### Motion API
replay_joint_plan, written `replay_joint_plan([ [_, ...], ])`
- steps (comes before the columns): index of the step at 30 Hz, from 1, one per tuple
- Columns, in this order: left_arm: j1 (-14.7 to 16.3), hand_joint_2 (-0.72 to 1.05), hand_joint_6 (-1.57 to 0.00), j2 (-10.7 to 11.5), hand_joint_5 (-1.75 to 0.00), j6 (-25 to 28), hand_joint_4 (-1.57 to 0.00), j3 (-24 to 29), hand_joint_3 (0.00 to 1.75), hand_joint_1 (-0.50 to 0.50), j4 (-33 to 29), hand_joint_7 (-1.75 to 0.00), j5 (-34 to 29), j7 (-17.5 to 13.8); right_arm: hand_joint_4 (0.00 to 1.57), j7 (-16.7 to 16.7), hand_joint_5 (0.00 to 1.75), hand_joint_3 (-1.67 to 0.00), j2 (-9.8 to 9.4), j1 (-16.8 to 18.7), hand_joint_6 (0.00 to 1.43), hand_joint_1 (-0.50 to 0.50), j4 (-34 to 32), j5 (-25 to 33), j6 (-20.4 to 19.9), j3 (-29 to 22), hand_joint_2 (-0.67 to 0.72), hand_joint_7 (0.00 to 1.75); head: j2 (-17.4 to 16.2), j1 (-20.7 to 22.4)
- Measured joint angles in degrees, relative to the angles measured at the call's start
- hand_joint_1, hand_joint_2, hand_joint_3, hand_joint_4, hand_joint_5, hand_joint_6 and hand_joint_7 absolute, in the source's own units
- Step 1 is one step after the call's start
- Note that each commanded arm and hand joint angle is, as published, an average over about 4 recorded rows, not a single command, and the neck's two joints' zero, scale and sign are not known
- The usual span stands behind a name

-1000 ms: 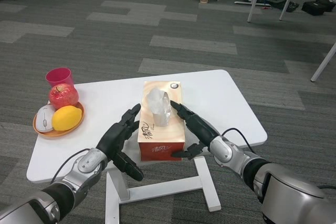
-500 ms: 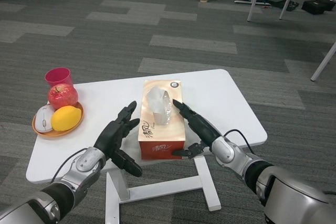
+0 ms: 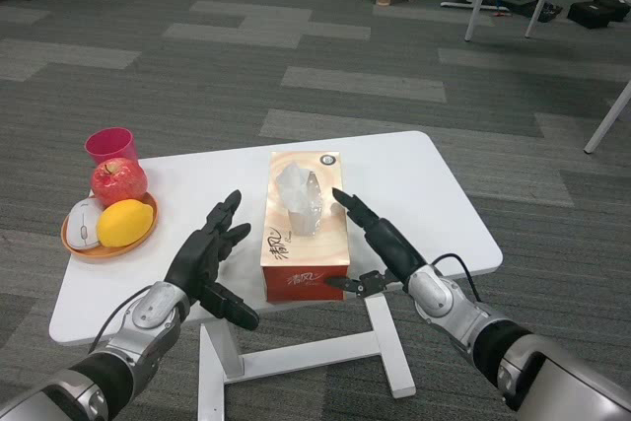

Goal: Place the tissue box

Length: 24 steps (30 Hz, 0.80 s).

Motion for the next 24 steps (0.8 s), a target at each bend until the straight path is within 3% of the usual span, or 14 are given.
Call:
replay_joint_plan([
  [14,2.8,-0.19,0.00,0.2,-0.56,-3.4,0.00,8.2,0.00,0.50,-1.7,0.00,-3.5,-2.7,0.00,1.3,0.00,-0.79,-4.77,11.4,0.00,-0.46,-13.7,-3.9,0.2,-17.9,-0.54,0.09,-0.2,0.0],
  [19,4.8,-0.19,0.00,0.5,-0.62,-4.0,0.00,13.2,0.00,0.50,-6.8,0.00,-3.9,-3.3,0.00,2.2,0.00,-0.77,-6.23,14.9,0.00,-0.46,-18.3,-2.0,0.1,-23.1,-0.54,0.09,-0.4,0.2],
  [24,7.0,-0.10,0.00,0.7,-0.59,-4.0,0.00,17.3,0.00,0.50,-15.1,0.00,-4.2,-3.3,0.00,2.5,0.00,-0.58,-6.62,17.9,0.00,-0.46,-23.5,1.9,0.1,-28.3,-0.49,0.10,-0.2,0.2],
])
